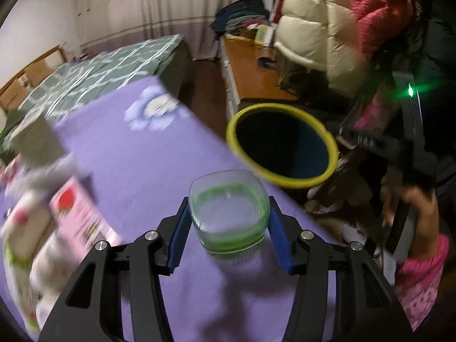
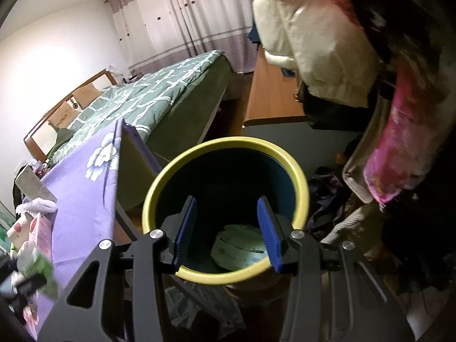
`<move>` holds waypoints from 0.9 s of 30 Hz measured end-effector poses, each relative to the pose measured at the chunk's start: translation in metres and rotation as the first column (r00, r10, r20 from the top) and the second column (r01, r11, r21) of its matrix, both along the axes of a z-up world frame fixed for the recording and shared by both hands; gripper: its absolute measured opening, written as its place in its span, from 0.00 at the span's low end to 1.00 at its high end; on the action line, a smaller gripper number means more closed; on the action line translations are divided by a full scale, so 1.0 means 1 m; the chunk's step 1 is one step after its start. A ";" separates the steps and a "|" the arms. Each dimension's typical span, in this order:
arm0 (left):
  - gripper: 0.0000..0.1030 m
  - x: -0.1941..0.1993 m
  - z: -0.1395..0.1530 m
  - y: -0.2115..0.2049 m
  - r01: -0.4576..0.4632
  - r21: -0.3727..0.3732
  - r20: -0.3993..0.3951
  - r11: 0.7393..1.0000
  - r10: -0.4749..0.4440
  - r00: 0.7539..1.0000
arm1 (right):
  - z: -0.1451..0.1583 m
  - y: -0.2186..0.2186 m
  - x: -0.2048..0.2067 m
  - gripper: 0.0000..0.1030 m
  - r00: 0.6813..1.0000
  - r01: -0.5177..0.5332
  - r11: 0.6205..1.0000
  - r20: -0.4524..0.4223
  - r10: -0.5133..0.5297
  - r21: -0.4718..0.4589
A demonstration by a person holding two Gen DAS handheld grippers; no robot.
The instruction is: Collect trash
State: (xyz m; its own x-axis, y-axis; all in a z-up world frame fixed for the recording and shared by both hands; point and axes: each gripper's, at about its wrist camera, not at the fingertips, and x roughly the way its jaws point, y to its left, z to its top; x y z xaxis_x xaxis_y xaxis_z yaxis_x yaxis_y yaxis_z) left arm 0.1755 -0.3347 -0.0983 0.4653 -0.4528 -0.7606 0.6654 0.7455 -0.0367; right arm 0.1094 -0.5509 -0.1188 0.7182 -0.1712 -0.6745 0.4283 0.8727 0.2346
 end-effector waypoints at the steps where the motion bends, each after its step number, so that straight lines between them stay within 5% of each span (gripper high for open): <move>1: 0.50 0.004 0.002 -0.012 0.018 -0.004 0.002 1.000 -0.018 1.000 | -0.001 -0.002 -0.003 0.41 1.000 0.003 1.000 -0.001 -0.003 0.003; 15: 0.49 0.064 -0.015 -0.149 0.126 0.023 0.020 0.992 -0.126 0.992 | -0.010 -0.028 -0.030 0.42 0.997 0.075 0.997 -0.015 -0.074 0.031; 19: 0.50 0.073 -0.023 -0.163 0.118 0.024 0.023 0.993 -0.119 0.993 | -0.010 -0.025 -0.031 0.42 0.997 0.079 0.996 -0.026 -0.078 0.029; 22: 0.71 0.077 -0.025 -0.165 0.094 0.020 0.047 0.995 -0.095 0.994 | -0.010 -0.021 -0.032 0.48 0.996 0.083 0.996 -0.028 -0.082 0.023; 27: 0.73 0.068 -0.004 -0.139 0.072 -0.021 0.054 0.997 -0.071 0.996 | -0.007 -0.014 -0.035 0.49 0.997 0.071 0.997 -0.025 -0.071 0.019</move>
State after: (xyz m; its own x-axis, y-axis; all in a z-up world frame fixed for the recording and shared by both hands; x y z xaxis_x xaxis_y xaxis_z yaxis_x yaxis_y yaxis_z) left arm 0.2435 -0.4737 -0.1023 0.4711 -0.5035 -0.7243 0.7183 0.6956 -0.0163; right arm 0.0743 -0.5645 -0.1254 0.6879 -0.2075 -0.6955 0.4947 0.8353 0.2400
